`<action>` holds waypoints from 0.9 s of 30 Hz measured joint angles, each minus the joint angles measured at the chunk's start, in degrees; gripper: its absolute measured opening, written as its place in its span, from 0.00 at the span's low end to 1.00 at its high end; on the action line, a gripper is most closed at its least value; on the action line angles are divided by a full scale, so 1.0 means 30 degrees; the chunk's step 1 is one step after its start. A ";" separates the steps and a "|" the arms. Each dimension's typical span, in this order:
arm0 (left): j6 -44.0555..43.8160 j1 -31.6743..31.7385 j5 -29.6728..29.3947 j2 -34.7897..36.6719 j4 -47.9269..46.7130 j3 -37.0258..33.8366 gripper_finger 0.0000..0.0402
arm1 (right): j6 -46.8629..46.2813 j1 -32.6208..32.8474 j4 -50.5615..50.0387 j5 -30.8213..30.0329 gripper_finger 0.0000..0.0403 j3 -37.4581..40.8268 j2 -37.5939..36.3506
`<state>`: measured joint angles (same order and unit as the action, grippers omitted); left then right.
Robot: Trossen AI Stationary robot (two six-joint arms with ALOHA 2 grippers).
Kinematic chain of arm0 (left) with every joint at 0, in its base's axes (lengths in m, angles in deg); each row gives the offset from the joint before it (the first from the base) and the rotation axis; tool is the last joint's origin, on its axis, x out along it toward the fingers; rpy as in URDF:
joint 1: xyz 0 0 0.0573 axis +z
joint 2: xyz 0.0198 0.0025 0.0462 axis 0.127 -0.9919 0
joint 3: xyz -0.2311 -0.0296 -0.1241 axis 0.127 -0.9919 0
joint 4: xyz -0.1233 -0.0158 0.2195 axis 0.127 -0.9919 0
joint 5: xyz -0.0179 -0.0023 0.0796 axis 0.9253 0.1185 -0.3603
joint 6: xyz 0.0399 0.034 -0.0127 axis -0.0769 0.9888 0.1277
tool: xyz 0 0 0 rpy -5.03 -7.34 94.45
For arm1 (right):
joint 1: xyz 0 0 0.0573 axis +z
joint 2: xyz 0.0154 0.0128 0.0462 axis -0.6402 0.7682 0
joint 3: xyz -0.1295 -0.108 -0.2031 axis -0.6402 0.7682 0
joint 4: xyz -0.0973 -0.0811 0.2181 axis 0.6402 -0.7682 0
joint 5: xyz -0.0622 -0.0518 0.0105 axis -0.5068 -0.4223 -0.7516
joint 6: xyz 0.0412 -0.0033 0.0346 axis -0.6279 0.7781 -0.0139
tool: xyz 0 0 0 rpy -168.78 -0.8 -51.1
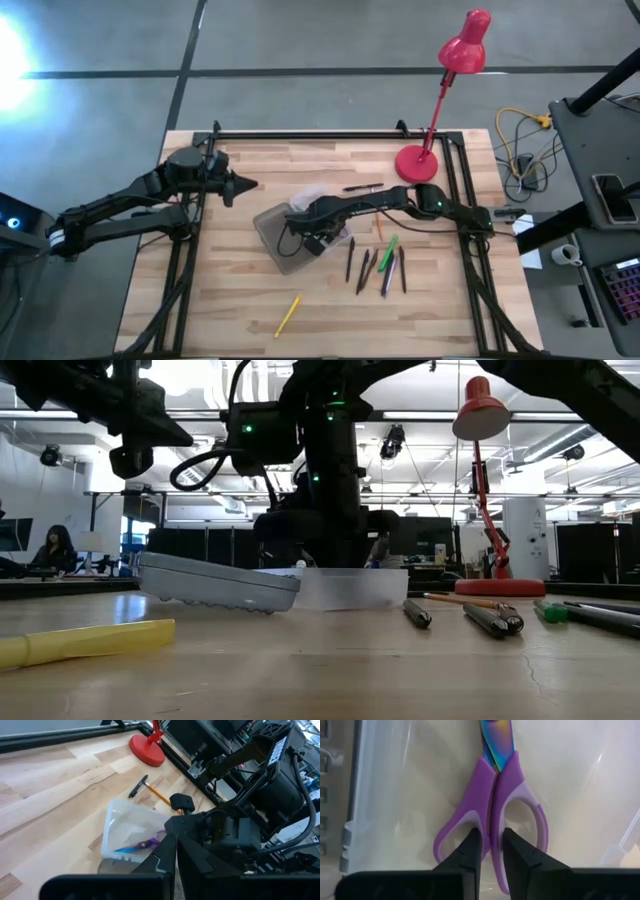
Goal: Pick & place school supplies into a supply box
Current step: Put the purple scissors into the gray supply box, then put the black pen into the gray supply box
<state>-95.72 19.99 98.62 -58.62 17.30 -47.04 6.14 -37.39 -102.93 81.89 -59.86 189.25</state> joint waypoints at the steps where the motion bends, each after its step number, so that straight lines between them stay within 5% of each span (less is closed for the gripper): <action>1: -0.0001 0.0000 0.0000 0.0000 -0.0072 0.0000 0.00 | -0.0059 0.0000 -0.0021 -0.0018 0.11 -0.0047 -0.0033; 9: 0.0007 0.0000 0.0003 0.0000 -0.0188 0.0000 0.00 | -0.0335 -0.0006 0.0086 -0.0745 0.12 -0.0277 -0.0069; 19: 0.0007 0.0000 0.0003 0.0000 -0.0196 -0.0007 0.00 | 0.0014 -0.0007 0.0020 -0.0819 0.55 -0.0398 -0.0438; 27: 0.0134 0.0000 -0.0007 -0.0084 -0.0242 -0.0015 0.00 | 0.0837 -0.0022 -0.0417 -0.1220 0.67 -0.0605 -0.1769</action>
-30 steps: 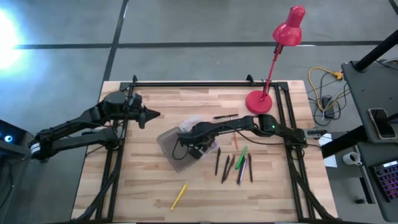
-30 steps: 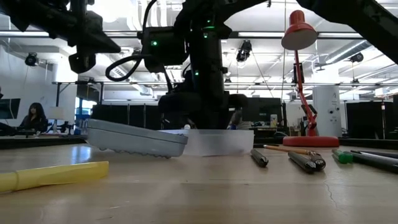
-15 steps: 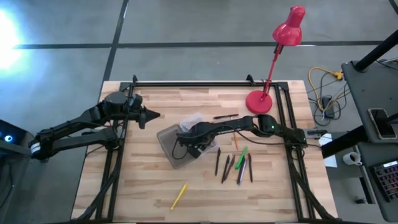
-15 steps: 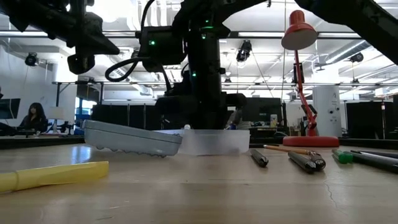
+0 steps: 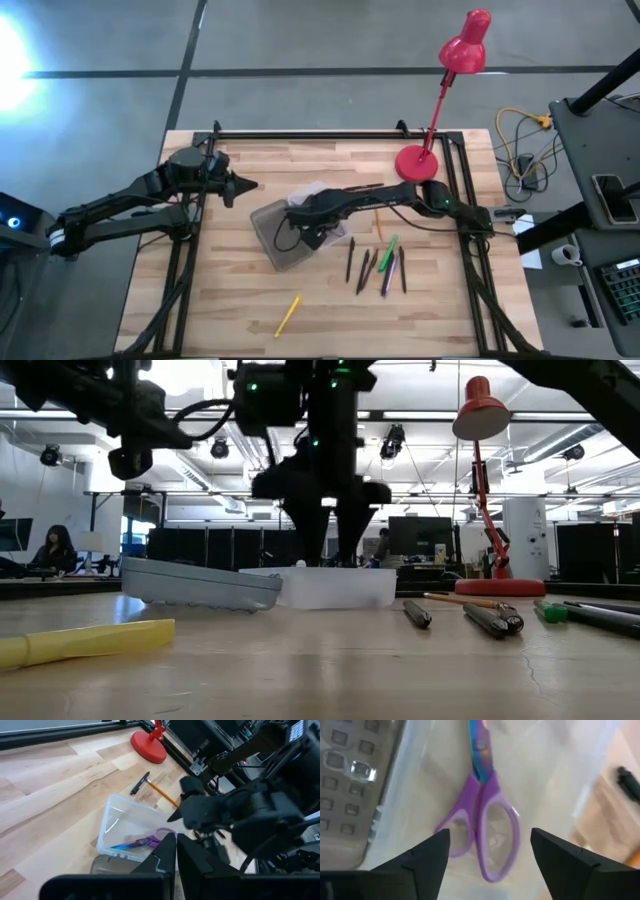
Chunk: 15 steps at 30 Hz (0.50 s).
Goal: Pick & place school supplies into a supply box
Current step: Put the black pen into the gray supply box
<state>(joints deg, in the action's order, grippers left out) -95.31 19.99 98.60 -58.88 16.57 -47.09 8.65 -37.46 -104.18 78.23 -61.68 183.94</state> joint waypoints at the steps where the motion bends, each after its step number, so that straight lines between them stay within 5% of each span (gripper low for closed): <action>1: -0.0001 0.0000 0.0000 -0.0095 0.0083 -0.0003 0.00 | -0.0231 0.0000 -0.0443 0.0007 0.68 0.0007 -0.0232; 8: -0.0911 0.0000 -0.0013 -0.0597 0.0281 -0.0007 0.00 | -0.1832 -0.0844 -0.2914 -0.0451 0.64 0.0412 -0.1657; 15: -0.0122 0.0000 -0.0027 -0.0919 0.0068 -0.0015 0.00 | 0.5803 -0.3866 -0.2241 -0.1855 0.59 0.2622 -0.2803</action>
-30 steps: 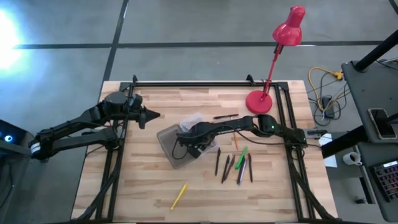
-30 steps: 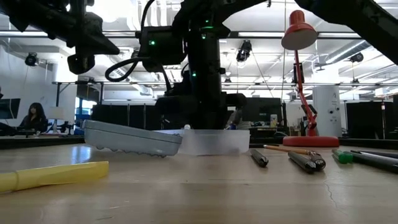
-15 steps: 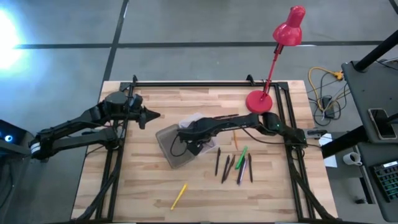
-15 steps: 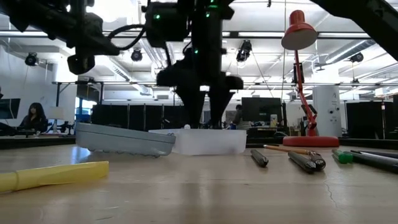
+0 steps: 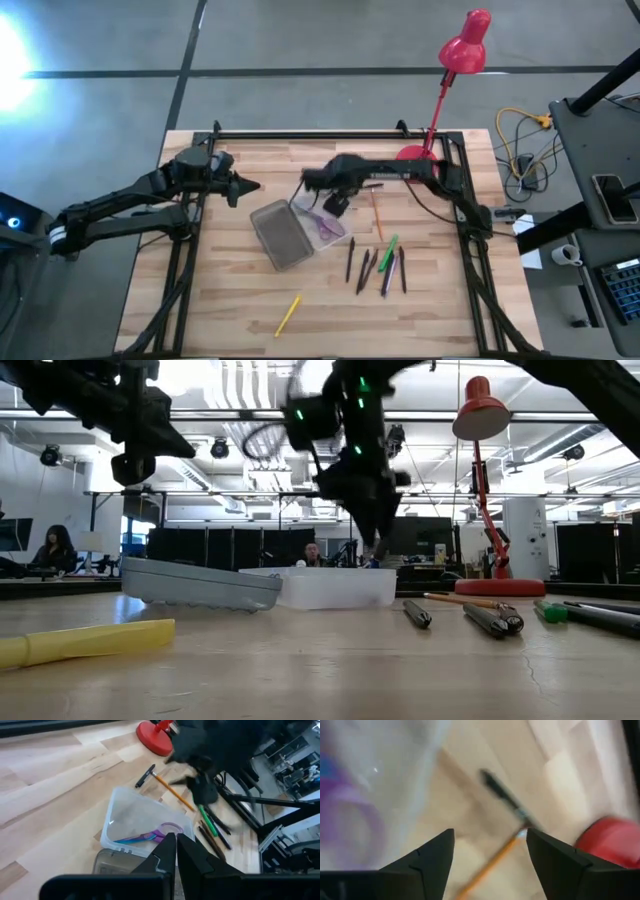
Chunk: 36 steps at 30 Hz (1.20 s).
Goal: Pick & place school supplies into a supply box
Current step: Put the black pen into the gray supply box
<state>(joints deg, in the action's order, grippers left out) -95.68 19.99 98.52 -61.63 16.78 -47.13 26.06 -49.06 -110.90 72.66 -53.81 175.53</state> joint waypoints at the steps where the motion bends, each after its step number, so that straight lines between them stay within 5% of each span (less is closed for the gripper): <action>1: -0.0021 0.0000 0.0005 -0.0064 0.0042 0.0000 0.00 | 0.1624 -0.0481 0.0512 0.0550 0.59 0.0602 -0.0220; 6: -0.0083 0.0000 -0.0003 -0.0653 0.0141 -0.0001 0.00 | 0.8852 -0.1870 0.2629 0.1401 0.58 0.3475 -0.1323; 12: -0.1223 0.0000 -0.0045 -0.0834 0.0473 -0.0001 0.00 | 1.3621 -0.2491 0.4890 0.1338 0.59 0.6500 -0.2198; 25: -0.2504 0.0007 -0.2152 -0.1399 0.0741 0.0036 0.00 | 1.6148 -0.2876 1.2635 0.1424 0.57 1.1627 -0.4415; 36: -0.3452 0.0022 -0.2523 -0.2915 0.1684 0.0030 0.00 | 1.5030 -0.4244 1.3032 0.3551 0.44 1.2571 -0.4125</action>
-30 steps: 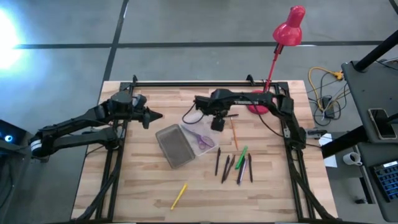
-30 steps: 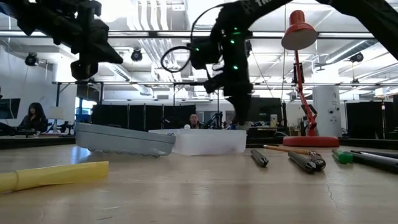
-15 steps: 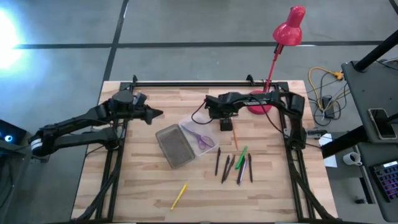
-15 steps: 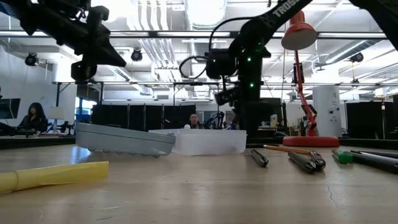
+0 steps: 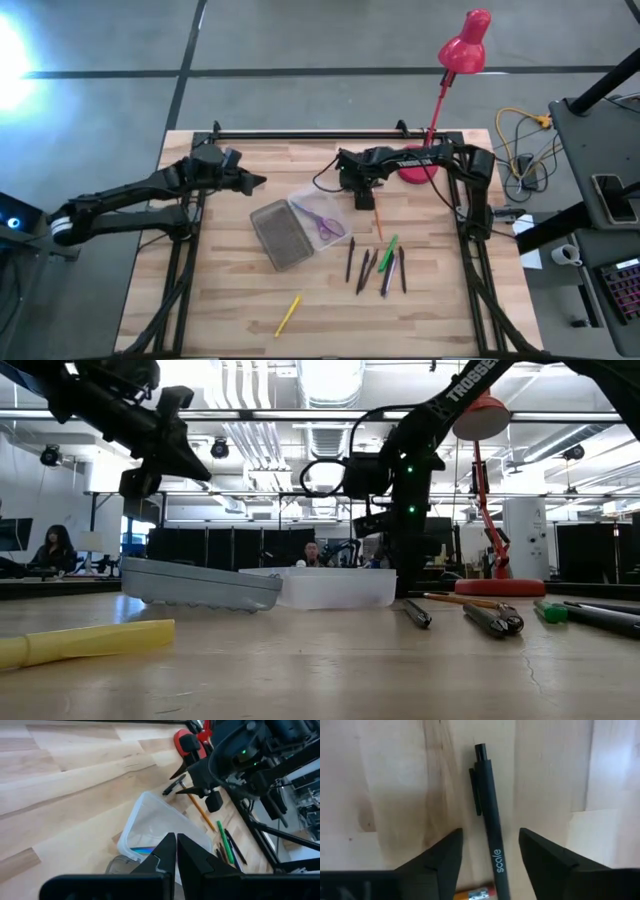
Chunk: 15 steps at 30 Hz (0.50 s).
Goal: Pick & place school supplies into a supply box
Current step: Put the black pen into the gray supply box
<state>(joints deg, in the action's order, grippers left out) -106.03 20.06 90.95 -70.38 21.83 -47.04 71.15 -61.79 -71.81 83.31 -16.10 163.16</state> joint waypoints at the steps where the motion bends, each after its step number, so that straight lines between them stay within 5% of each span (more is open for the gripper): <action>1: -0.0007 0.0000 0.0000 -0.0139 -0.0001 0.0020 0.00 | -0.0098 -0.0180 -0.0001 0.0331 0.41 0.0012 -0.0006; 11: -0.0007 0.0000 0.0007 -0.0476 0.0261 0.0115 0.00 | 0.1662 -0.0727 -0.0073 0.0608 0.08 0.0077 0.0016; 15: -0.0007 0.0000 0.0007 -0.0476 0.0243 0.0115 0.00 | 0.1341 -0.0754 -0.0229 0.0307 0.05 -0.0119 0.0055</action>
<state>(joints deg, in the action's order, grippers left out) -106.06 20.06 90.97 -71.80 22.56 -46.69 75.17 -64.05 -72.50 84.24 -16.46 163.32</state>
